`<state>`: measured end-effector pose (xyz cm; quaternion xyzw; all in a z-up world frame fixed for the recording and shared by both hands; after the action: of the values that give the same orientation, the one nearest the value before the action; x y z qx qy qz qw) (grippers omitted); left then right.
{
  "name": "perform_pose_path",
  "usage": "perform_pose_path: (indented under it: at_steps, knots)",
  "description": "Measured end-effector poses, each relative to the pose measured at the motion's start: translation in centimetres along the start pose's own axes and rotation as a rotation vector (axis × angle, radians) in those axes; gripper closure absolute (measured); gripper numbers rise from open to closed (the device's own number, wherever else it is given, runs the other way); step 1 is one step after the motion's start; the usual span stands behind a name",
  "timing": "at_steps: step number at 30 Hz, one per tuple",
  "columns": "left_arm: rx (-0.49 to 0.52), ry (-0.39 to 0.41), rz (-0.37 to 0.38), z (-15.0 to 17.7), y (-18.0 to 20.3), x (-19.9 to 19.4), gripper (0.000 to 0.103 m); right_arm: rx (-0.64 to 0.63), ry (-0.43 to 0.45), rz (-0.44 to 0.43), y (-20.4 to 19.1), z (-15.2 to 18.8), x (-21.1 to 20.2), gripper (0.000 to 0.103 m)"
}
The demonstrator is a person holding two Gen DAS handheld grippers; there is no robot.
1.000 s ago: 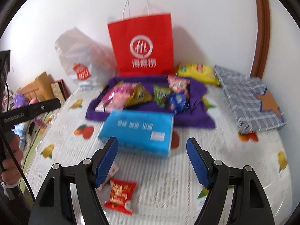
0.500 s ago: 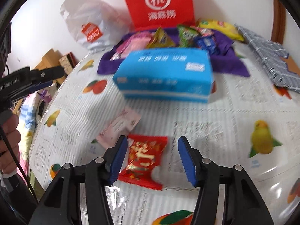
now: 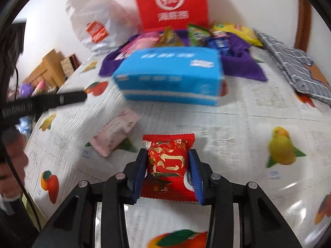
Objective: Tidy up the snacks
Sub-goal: 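Lift the red packet and pale pink packet off the sheet with both grippers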
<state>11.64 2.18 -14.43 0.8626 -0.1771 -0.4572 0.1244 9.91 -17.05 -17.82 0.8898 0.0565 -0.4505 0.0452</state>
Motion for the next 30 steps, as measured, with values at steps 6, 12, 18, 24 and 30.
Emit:
perform_pose_path:
  at_steps: [6, 12, 18, 24, 30]
  knots:
    - [0.089, -0.081, 0.012, 1.6, 2.1, 3.3, 0.036, 0.04, 0.017, 0.043, 3.8, -0.2, 0.1, 0.063]
    - [0.13, -0.071, -0.047, 2.5, 2.7, 5.0, 0.063, 0.035, 0.02, 0.09, 5.7, -0.9, 2.2, 0.063]
    - [0.168, 0.005, -0.074, 2.7, 2.9, 5.4, 0.065, 0.038, 0.043, 0.114, 6.2, -2.0, 4.3, 0.063]
    - [0.17, 0.036, -0.073, 2.7, 2.8, 5.4, 0.065, 0.042, 0.059, 0.102, 6.0, -2.3, 4.7, 0.062]
    - [0.165, 0.037, -0.056, 2.7, 2.8, 5.5, 0.064, 0.025, 0.058, 0.124, 5.6, -2.2, 4.9, 0.061]
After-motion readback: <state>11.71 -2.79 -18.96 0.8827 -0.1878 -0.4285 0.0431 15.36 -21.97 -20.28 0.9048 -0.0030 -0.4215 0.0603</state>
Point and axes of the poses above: each gripper's, at about its wrist camera, not at the fingertips, and x roughly the way its jaws point, y to its right, z to its underside, the point moved 1 cm from there along x, roughly the way its jaws point, and after that the axes turned 15 degrees about z, right-handed, at the moved point
